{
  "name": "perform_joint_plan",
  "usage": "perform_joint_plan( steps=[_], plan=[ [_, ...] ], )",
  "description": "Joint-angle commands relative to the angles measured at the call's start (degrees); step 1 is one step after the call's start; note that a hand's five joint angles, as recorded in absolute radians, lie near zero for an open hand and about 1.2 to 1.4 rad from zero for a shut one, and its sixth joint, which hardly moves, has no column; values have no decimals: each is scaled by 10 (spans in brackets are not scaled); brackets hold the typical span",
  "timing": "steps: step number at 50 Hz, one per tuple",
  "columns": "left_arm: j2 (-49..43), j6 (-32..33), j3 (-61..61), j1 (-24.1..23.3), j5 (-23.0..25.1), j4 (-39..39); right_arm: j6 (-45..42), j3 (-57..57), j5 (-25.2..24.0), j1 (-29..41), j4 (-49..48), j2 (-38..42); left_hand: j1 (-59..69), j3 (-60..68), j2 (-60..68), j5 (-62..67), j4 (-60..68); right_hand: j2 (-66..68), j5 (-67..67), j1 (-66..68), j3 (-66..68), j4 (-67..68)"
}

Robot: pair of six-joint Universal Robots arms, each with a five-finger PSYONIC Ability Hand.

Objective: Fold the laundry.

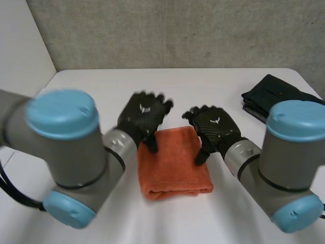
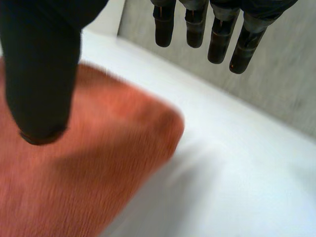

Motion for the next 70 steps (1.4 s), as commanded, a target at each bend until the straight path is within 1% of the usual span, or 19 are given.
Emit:
perform_joint_plan(
  steps=[1, 5, 8, 11, 17, 22, 25, 27, 37, 59, 63, 64, 68, 70],
  plan=[
    [75, -50, 61, 24, 100, -86, -68, 80, 9, 33, -64, -70, -18, -66, -13, -4, -14, -25, -39, -8, -23, -34],
    [78, -74, 96, 45, 125, -156, -99, 115, 38, 77, -68, -64, -23, -71, -18, -9, -19, -25, -39, -8, -23, -34],
    [78, -82, 108, 54, 138, -183, -109, 131, 65, 100, -72, -46, -29, -78, -25, -16, -26, -25, -39, -8, -23, -34],
    [78, -83, 109, 55, 140, -185, -106, 131, 80, 110, -91, -13, -31, -79, -27, -18, -28, -25, -39, -8, -23, -34],
    [78, -83, 107, 53, 141, -185, -109, 127, 83, 110, -113, 17, -31, -79, -27, -18, -28, -25, -39, -8, -23, -34],
    [78, -83, 105, 52, 141, -185, -112, 120, 84, 109, -156, 46, -31, -79, -27, -18, -28, -25, -39, -8, -23, -34],
    [78, -83, 105, 52, 141, -185, -119, 118, 83, 109, -173, 54, -31, -79, -27, -18, -28, 14, 1, 32, 17, 5],
    [78, -84, 105, 53, 141, -185, -125, 115, 83, 109, -180, 62, -31, -79, -27, -18, -28, 16, 2, 34, 19, 7],
    [77, -86, 103, 53, 141, -185, -141, 89, 84, 109, -182, 101, -34, -83, -30, -21, -31, 39, 26, 57, 42, 30],
    [76, -87, 100, 53, 141, -184, -142, 31, 84, 108, -194, 138, -34, -83, -30, -21, -31, 80, 66, 98, 83, 71],
    [76, -87, 100, 53, 141, -183, -142, 19, 84, 108, -199, 141, -34, -83, -30, -21, -31, 118, 105, 136, 121, 109],
    [76, -87, 100, 53, 141, -183, -142, 14, 83, 108, -201, 142, -34, -83, -30, -21, -31, 150, 137, 168, 153, 141],
    [76, -88, 100, 53, 141, -183, -141, 0, 78, 108, -201, 153, -34, -83, -30, -21, -31, 201, 187, 219, 204, 192],
    [76, -91, 100, 53, 141, -183, -141, -4, 78, 108, -200, 158, -34, -83, -30, -21, -31, 208, 194, 225, 210, 198]
  ],
)
